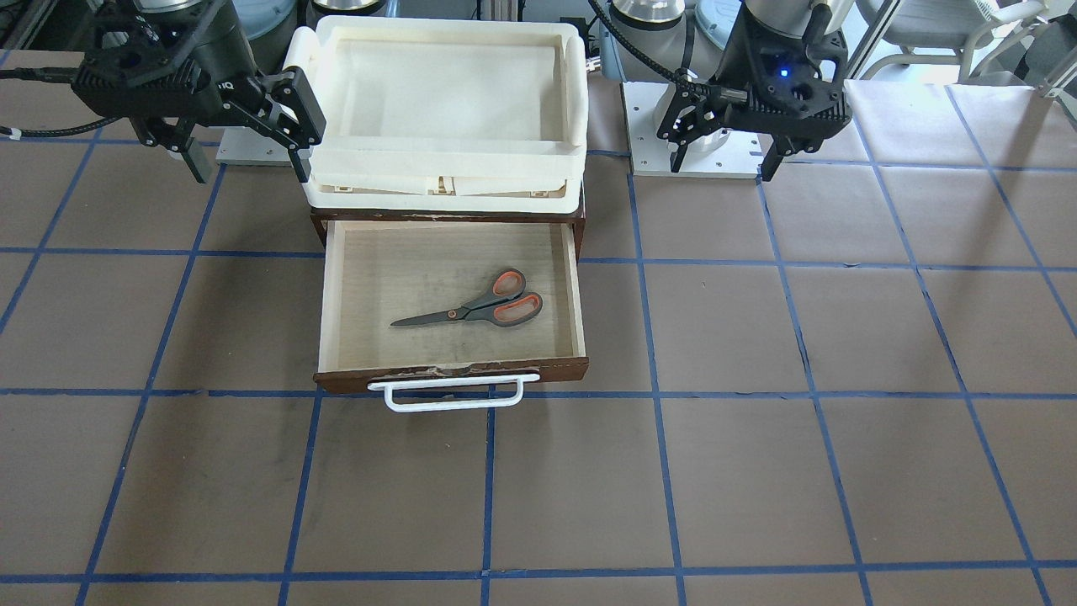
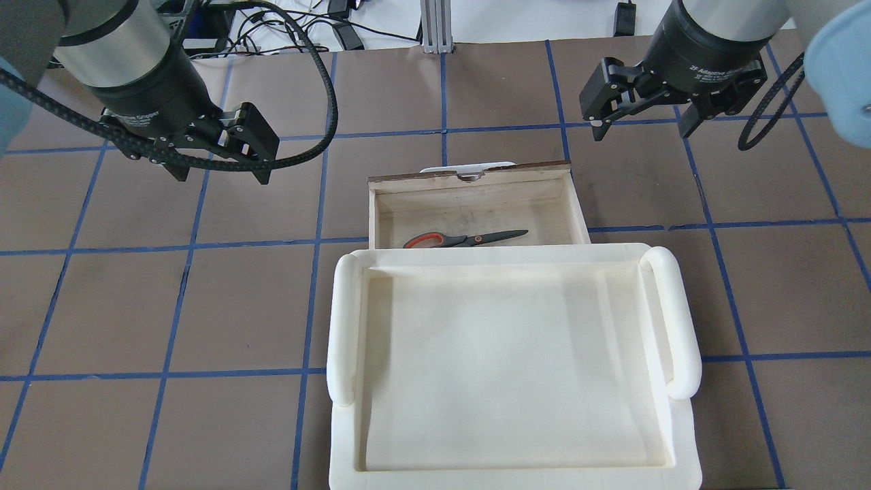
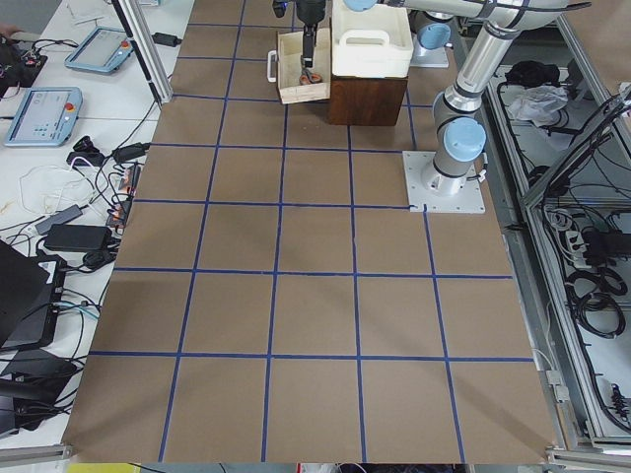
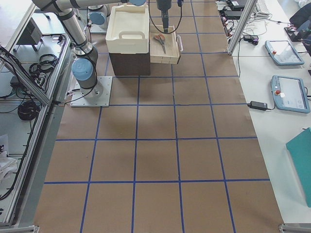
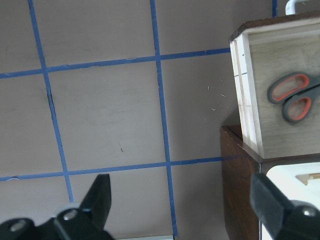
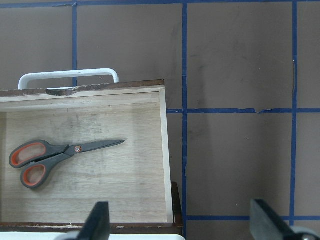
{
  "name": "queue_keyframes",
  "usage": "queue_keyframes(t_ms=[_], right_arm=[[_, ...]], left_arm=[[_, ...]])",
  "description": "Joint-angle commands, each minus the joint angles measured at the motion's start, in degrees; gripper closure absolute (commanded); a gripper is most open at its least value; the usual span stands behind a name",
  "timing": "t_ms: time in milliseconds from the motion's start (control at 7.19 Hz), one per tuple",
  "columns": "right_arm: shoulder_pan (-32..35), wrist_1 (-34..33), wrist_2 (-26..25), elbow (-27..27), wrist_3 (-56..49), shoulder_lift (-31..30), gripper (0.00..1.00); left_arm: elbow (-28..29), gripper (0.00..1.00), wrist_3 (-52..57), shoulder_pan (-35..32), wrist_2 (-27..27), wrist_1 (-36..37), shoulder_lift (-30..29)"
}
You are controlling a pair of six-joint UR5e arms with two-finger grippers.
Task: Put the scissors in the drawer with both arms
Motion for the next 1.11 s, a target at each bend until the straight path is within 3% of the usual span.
queue_keyframes(t_ms=[0, 974], right_arm=[[0.00, 0.00, 0.00, 0.00, 0.00, 0.00, 0.00], [0.00, 0.00, 0.00, 0.00, 0.00, -0.09, 0.00]], left_arm=[[-0.17, 0.00, 0.12, -0.08, -0.15, 0.03, 0.66], [-0.27, 0.00, -0.32, -0.08, -1.19, 0.38, 0.74]])
